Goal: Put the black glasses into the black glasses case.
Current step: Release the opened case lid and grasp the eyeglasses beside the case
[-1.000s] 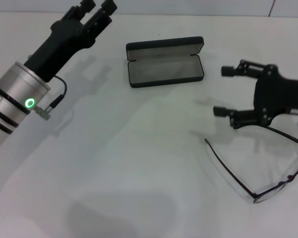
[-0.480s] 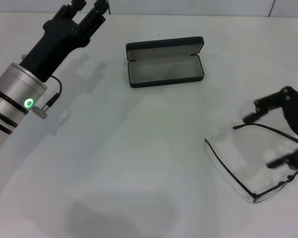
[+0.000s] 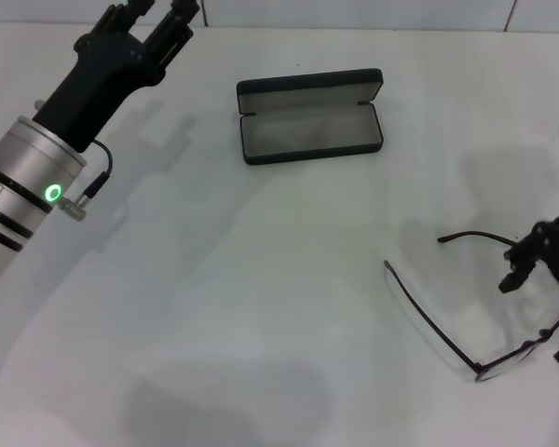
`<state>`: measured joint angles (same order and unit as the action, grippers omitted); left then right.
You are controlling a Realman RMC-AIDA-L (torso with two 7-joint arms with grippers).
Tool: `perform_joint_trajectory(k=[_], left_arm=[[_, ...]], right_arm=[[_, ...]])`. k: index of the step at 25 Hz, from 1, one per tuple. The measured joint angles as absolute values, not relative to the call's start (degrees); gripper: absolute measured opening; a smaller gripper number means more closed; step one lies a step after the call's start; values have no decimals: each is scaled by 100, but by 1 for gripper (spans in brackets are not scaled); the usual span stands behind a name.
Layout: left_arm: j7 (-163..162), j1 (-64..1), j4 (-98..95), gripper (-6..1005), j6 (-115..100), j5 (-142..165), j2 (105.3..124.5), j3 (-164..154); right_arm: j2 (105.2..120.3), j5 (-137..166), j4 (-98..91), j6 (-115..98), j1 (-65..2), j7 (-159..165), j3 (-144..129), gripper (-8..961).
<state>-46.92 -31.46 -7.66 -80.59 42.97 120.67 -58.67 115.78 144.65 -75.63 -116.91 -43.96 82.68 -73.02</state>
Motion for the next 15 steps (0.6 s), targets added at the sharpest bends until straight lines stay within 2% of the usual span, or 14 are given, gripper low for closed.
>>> perform_joint_trajectory(k=[15], left_arm=[[-4545,-3200,-650,668,-7970,4244,12068,-5882]], right_arm=[[11590,14804,-7480,-10822,-4123,8551,-8821,834]])
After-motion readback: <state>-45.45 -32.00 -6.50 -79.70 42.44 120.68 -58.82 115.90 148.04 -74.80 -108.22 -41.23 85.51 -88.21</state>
